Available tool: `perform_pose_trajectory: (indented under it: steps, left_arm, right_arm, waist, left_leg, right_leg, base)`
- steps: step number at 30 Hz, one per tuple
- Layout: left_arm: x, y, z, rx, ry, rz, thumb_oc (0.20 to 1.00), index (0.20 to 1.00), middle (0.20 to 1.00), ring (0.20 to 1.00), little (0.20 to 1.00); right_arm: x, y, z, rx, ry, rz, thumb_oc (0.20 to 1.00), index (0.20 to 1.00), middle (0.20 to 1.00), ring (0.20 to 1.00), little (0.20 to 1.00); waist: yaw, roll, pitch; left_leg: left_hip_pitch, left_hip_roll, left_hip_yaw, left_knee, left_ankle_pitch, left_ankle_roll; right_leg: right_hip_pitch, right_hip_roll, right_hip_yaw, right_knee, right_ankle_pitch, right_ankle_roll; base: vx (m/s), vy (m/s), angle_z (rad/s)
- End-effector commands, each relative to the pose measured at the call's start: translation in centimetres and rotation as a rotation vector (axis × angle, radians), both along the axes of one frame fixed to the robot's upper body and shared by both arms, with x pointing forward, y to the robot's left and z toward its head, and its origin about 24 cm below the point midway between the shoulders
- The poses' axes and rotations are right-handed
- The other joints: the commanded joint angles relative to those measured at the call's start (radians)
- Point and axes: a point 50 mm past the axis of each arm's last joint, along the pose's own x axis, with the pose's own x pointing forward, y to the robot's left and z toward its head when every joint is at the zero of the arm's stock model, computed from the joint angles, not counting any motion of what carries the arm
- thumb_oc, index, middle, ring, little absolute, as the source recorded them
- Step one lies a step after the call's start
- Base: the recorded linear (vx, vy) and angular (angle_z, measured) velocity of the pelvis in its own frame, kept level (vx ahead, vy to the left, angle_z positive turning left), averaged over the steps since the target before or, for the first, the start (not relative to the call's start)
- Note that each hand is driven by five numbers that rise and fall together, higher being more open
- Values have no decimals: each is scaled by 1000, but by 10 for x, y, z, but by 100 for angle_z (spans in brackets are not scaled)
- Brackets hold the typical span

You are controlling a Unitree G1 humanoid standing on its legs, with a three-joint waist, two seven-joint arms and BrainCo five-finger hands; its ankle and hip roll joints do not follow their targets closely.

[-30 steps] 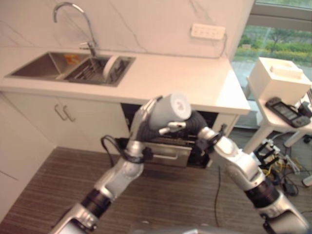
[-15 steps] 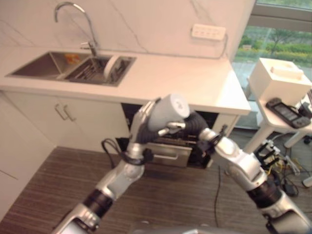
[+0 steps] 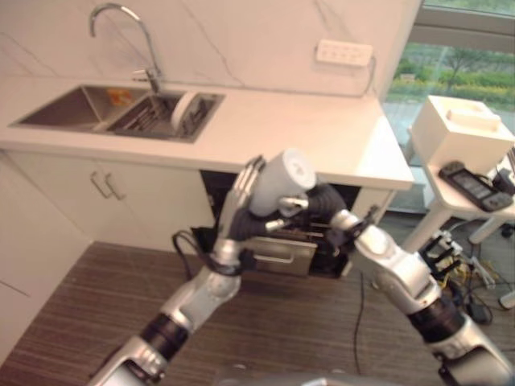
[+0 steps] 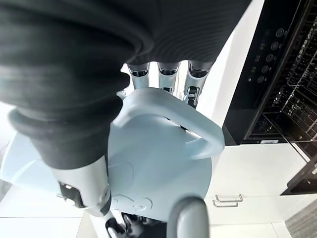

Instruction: Place the dishes in the dishwasher.

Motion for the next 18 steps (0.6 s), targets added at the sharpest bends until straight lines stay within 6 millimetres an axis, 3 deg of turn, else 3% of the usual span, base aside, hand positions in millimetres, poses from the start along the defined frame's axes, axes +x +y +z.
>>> perform_pose_trajectory:
  steps: [1, 7, 13, 16, 18]
  left_arm:
    - [3, -18, 12, -27, -18, -142, 1000, 1000, 1000, 1000, 1000]
    - [10, -10, 15, -98, 44, -105, 1000, 1000, 1000, 1000, 1000]
    - [8, 28, 40, -167, 88, -57, 1000, 1000, 1000, 1000, 1000]
    - [-1, 46, 46, -201, 108, -26, 1000, 1000, 1000, 1000, 1000]
    - [-7, 57, 49, -215, 101, -4, 1000, 1000, 1000, 1000, 1000]
  right_arm:
    - [3, 20, 59, 147, -251, 82, 200, 200, 200, 200, 200]
    - [6, 7, 47, 147, -220, 25, 200, 200, 200, 200, 200]
    - [3, -24, 34, 140, -203, -81, 200, 200, 200, 200, 200]
    - [-7, -40, 23, 156, -189, -137, 200, 200, 200, 200, 200]
    - [-12, -47, 19, 164, -191, -146, 200, 200, 200, 200, 200]
  waist:
    - [16, -21, -3]
    - [7, -17, -2]
    - [24, -5, 10]
    - [26, -3, 28]
    - [29, 1, 49]
  left_leg:
    - [45, 9, 4, 39, -94, 8]
    - [49, 0, 10, 39, -97, 14]
    - [45, -41, -18, 39, -99, 33]
    - [40, -82, -73, 39, -94, 58]
    - [39, -93, -95, 39, -80, 68]
  right_leg:
    - [50, -41, 17, -73, 84, 98]
    - [49, -50, 21, -73, 90, 103]
    - [45, -80, 17, -73, 108, 123]
    - [53, -73, 49, -73, 161, 122]
    - [71, -39, 23, -73, 203, 118]
  base:
    - [7, 41, 0]
    - [13, 78, 0]
    - [-7, 173, 4]
    - [17, 148, 9]
    - [15, 48, 7]
